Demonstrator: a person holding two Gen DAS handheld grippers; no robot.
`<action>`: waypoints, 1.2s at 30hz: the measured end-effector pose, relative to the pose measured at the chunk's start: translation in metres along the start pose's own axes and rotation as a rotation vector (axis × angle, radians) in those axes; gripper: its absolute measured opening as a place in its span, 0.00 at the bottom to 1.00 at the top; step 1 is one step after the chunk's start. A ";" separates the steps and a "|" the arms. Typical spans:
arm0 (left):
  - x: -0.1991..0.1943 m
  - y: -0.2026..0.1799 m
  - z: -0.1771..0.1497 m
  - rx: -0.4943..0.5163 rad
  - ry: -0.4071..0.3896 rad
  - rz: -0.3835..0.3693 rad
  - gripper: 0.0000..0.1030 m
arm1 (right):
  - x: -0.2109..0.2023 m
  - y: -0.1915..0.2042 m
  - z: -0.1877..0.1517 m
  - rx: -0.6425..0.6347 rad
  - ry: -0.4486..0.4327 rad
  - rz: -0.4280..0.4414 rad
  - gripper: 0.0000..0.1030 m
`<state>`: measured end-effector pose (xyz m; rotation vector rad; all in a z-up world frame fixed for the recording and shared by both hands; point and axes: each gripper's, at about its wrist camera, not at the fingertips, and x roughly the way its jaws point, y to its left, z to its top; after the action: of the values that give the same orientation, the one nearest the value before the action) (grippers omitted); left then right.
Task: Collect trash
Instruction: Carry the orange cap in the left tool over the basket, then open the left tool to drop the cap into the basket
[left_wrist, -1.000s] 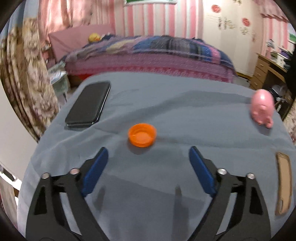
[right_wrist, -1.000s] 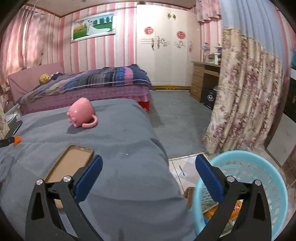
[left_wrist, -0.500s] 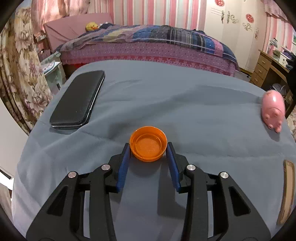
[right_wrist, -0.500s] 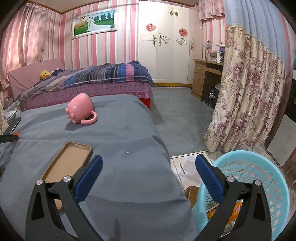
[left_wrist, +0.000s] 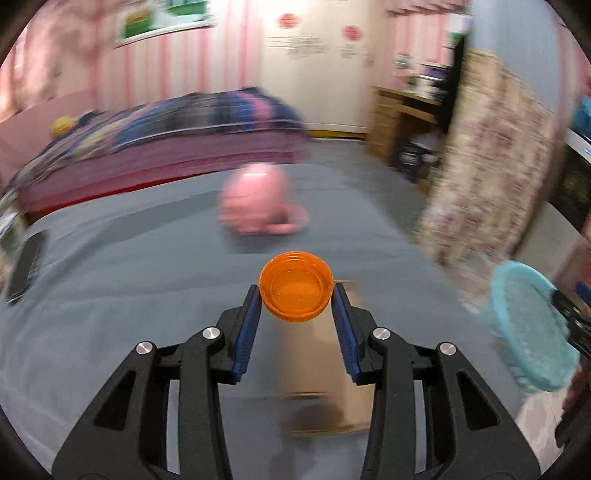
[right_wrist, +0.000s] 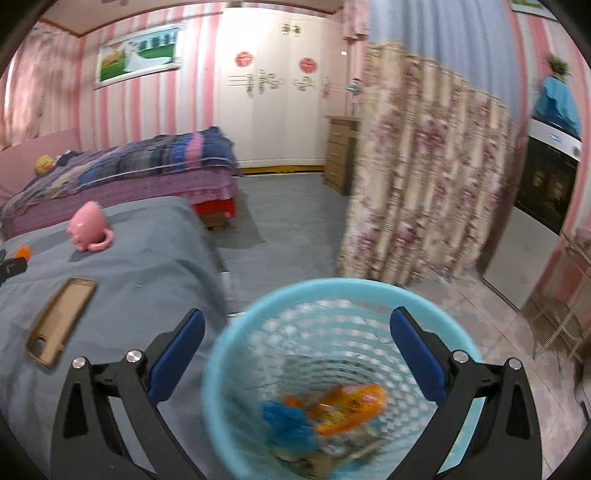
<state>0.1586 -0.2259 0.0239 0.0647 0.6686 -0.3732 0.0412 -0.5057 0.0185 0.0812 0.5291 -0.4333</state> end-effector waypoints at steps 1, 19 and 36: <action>0.003 -0.023 -0.002 0.028 0.001 -0.029 0.37 | -0.003 -0.018 -0.003 0.027 0.005 -0.021 0.95; 0.029 -0.243 -0.016 0.325 0.078 -0.329 0.61 | -0.026 -0.144 -0.030 0.185 0.026 -0.236 0.95; -0.050 -0.070 -0.005 0.190 -0.070 -0.061 0.95 | -0.047 -0.030 -0.013 0.116 0.003 -0.106 0.96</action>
<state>0.0946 -0.2743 0.0548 0.2116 0.5654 -0.4954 -0.0138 -0.5122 0.0322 0.1658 0.5128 -0.5675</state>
